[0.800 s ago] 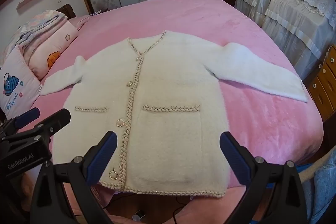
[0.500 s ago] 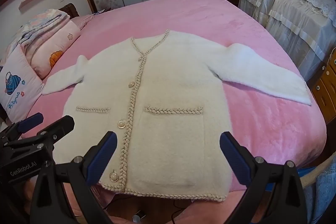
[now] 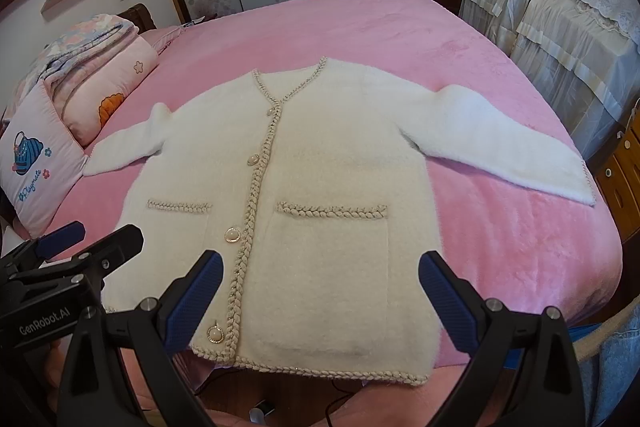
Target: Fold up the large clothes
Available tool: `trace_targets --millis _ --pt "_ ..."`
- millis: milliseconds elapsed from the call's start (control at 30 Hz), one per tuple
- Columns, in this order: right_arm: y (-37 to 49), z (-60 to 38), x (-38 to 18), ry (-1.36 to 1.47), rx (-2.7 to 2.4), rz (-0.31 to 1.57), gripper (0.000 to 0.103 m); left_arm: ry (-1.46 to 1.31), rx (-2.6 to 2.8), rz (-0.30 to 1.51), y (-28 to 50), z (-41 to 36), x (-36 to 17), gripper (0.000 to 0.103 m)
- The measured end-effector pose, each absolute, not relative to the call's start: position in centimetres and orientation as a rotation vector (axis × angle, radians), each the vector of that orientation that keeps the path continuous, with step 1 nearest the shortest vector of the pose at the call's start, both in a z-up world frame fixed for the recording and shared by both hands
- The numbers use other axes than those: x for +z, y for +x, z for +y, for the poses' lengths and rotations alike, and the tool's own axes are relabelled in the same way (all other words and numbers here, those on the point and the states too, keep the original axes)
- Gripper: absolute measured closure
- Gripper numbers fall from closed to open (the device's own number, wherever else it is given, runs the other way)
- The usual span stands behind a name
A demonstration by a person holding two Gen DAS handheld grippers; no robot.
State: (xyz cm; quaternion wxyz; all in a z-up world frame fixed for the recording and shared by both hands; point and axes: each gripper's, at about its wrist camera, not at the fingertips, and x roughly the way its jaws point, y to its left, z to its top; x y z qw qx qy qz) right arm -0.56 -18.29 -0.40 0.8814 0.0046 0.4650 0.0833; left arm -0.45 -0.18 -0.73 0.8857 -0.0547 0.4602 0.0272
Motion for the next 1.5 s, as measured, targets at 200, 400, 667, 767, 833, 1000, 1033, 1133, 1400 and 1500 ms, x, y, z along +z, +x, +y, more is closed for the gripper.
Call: trace_targets --millis 200,400,667,767,833,1000,1033,1133,1400,1500 --pt "-1.2 -18.4 0.0 0.007 0.168 0.955 0.004 -0.109 0.059 0.951 -0.6 -0.2 -0.7 0.005" --pt "-1.4 -18.3 0.1 0.004 0.166 0.951 0.004 -0.109 0.06 0.949 -0.7 -0.2 -0.6 0.005" --pt "-1.5 -18.1 0.5 -0.003 0.163 0.949 0.004 -0.105 0.067 0.953 -0.9 -0.1 -0.4 0.005" --pt "-1.6 -17.9 0.6 -0.008 0.163 0.945 0.004 -0.096 0.074 0.961 -0.9 0.0 -0.4 0.005" --pt "-1.6 -17.9 0.7 -0.012 0.164 0.944 0.004 -0.094 0.076 0.964 -0.9 0.1 -0.3 0.005" --pt "-1.6 -17.9 0.8 -0.012 0.164 0.942 0.004 -0.093 0.075 0.962 -0.9 0.0 -0.3 0.005" --pt "-1.6 -17.9 0.9 -0.013 0.164 0.941 0.004 -0.091 0.076 0.963 -0.9 0.0 -0.3 0.005" --pt "-1.6 -17.9 0.8 -0.012 0.164 0.943 0.004 -0.092 0.076 0.962 -0.9 0.0 -0.3 0.005" --pt "-1.6 -17.8 0.9 -0.012 0.165 0.94 0.004 -0.089 0.075 0.961 -0.8 0.0 -0.2 0.005" --pt "-1.6 -17.8 0.9 -0.012 0.165 0.939 0.004 -0.088 0.072 0.961 -0.7 -0.1 -0.2 0.005"
